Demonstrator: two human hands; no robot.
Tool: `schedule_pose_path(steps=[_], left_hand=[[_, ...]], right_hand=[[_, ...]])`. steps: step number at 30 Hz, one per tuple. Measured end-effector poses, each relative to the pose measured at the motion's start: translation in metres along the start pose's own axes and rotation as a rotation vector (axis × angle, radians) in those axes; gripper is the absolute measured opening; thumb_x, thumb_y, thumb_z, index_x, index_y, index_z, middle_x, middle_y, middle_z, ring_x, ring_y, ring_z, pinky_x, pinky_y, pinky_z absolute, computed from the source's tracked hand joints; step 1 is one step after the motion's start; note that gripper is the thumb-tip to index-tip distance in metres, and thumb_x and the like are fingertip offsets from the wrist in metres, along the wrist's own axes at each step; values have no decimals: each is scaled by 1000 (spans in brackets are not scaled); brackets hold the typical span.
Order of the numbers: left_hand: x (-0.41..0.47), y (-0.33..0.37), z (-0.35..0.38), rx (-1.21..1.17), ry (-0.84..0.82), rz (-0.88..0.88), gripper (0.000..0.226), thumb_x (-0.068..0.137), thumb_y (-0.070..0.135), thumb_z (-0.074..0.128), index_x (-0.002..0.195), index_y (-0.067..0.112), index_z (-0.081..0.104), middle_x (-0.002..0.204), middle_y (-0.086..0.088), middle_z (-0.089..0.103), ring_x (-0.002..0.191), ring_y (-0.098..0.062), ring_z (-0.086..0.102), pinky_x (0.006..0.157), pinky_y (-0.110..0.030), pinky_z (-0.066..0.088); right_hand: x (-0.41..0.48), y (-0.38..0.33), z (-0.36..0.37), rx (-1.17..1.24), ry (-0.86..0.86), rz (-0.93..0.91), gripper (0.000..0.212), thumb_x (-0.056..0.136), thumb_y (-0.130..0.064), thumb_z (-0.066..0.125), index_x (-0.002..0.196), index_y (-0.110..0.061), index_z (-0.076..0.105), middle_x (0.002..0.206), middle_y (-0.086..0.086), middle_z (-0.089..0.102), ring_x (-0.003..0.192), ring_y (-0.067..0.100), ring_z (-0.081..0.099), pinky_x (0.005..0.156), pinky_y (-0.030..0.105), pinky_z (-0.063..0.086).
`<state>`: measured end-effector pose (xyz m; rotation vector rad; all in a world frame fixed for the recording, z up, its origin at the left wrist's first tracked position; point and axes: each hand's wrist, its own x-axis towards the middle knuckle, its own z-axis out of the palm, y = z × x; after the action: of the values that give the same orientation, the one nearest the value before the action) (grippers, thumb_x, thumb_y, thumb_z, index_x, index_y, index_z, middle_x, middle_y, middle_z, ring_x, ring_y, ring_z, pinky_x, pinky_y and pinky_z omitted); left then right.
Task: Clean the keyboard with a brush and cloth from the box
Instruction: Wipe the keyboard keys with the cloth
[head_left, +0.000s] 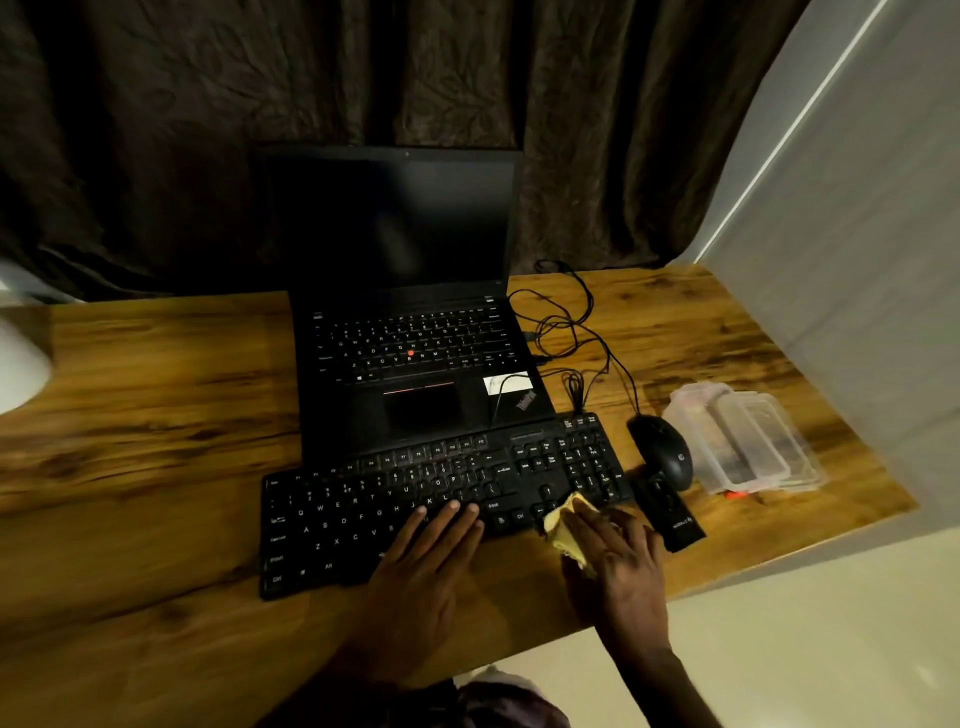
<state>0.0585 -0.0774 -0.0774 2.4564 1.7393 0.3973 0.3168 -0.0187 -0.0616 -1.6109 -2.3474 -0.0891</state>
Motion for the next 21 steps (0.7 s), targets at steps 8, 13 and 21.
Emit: schedule_pose_path(steps=[8, 13, 21], left_hand=[[0, 1, -2, -5, 7, -4, 68, 83, 23, 45, 151, 17, 39, 161, 2, 27, 149, -18, 24, 115, -47, 24], [0, 1, -1, -5, 22, -4, 63, 87, 24, 43, 150, 17, 41, 160, 2, 30, 148, -18, 26, 115, -47, 24], [0, 0, 2, -3, 11, -14, 66, 86, 23, 49, 151, 17, 38, 162, 3, 26, 150, -17, 21, 116, -46, 22]], right_hand=[[6, 25, -12, -10, 9, 54, 57, 69, -25, 87, 123, -23, 69, 127, -3, 68, 106, 27, 58, 83, 42, 41], [2, 10, -7, -10, -45, -26, 60, 66, -26, 89, 123, -23, 70, 130, -4, 67, 114, 29, 58, 81, 42, 44], [9, 29, -15, -77, -11, 115, 45, 84, -44, 56, 121, -24, 70, 131, -4, 66, 113, 29, 55, 85, 43, 40]])
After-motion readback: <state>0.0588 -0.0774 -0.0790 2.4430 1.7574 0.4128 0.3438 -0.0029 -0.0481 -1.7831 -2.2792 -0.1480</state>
